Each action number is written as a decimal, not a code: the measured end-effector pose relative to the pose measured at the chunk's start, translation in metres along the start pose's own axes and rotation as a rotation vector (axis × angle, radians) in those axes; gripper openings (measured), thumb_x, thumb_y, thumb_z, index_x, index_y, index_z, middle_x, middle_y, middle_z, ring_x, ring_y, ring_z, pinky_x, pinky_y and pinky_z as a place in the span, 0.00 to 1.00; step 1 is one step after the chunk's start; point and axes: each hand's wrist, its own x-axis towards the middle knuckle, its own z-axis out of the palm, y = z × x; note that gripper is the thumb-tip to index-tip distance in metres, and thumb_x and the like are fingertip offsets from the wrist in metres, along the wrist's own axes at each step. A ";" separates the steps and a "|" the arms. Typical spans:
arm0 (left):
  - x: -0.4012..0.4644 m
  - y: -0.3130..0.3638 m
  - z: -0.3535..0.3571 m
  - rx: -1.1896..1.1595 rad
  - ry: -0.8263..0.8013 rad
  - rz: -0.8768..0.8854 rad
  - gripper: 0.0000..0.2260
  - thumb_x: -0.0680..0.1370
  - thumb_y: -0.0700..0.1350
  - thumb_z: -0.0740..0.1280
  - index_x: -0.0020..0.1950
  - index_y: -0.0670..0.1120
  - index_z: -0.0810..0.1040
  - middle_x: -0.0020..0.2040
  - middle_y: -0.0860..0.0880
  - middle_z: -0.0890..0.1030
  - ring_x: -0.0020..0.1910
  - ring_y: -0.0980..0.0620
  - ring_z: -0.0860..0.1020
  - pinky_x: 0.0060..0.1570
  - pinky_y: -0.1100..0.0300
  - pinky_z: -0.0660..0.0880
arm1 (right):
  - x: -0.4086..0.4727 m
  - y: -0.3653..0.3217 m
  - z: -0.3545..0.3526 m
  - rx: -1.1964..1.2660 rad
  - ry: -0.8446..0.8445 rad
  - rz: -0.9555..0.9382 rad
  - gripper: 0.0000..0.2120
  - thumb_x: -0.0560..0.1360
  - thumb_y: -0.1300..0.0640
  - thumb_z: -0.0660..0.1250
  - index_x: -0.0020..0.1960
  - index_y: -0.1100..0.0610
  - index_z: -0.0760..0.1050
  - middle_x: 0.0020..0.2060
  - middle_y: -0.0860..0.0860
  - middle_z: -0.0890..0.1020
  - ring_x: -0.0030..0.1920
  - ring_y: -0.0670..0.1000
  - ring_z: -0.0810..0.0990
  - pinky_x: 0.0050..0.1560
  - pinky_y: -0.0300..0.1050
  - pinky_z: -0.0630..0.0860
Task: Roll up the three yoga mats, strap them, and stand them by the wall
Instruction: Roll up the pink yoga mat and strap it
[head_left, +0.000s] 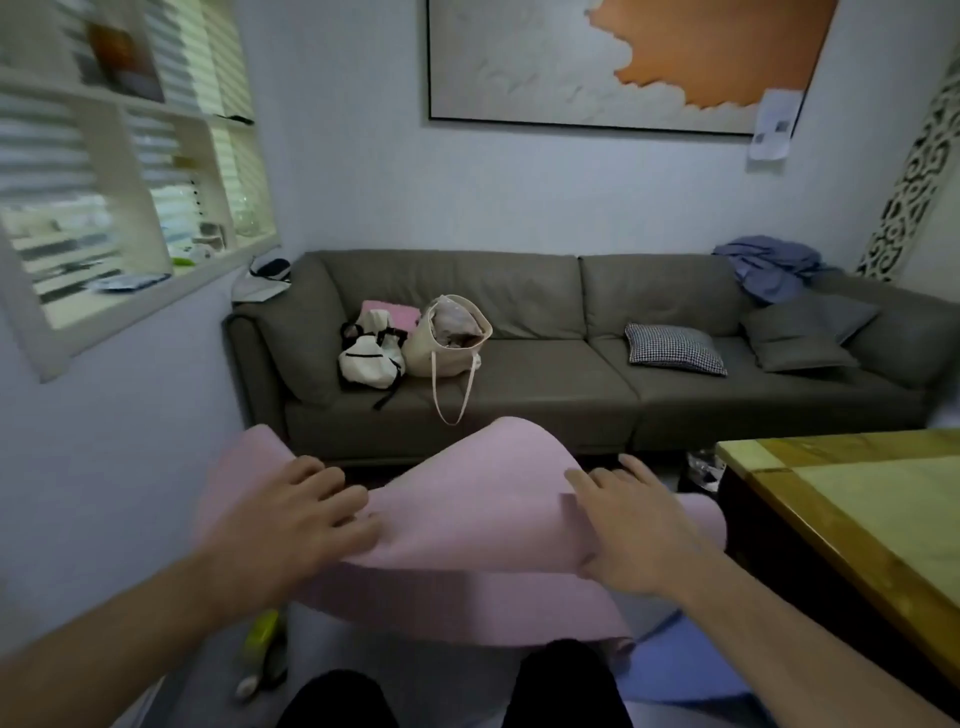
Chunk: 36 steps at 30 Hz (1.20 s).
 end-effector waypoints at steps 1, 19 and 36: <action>-0.016 0.014 -0.001 -0.009 -0.047 -0.014 0.18 0.67 0.41 0.72 0.56 0.51 0.79 0.47 0.49 0.74 0.41 0.44 0.74 0.46 0.49 0.66 | -0.010 -0.006 0.018 0.062 -0.050 -0.007 0.44 0.67 0.33 0.73 0.75 0.50 0.64 0.66 0.49 0.75 0.67 0.55 0.76 0.74 0.52 0.66; -0.071 0.144 0.012 -0.675 -0.889 -0.519 0.32 0.71 0.79 0.60 0.62 0.56 0.74 0.58 0.52 0.68 0.58 0.50 0.68 0.64 0.52 0.69 | -0.072 -0.122 0.078 0.062 -0.391 -0.354 0.17 0.75 0.46 0.71 0.61 0.50 0.74 0.59 0.54 0.81 0.59 0.60 0.81 0.48 0.50 0.70; -0.120 0.157 -0.014 -0.810 -0.956 -0.814 0.31 0.75 0.80 0.51 0.44 0.53 0.73 0.48 0.57 0.78 0.53 0.52 0.76 0.53 0.54 0.70 | -0.076 -0.136 0.071 0.207 -0.516 -0.191 0.24 0.75 0.29 0.68 0.48 0.51 0.76 0.51 0.52 0.82 0.50 0.57 0.82 0.46 0.47 0.75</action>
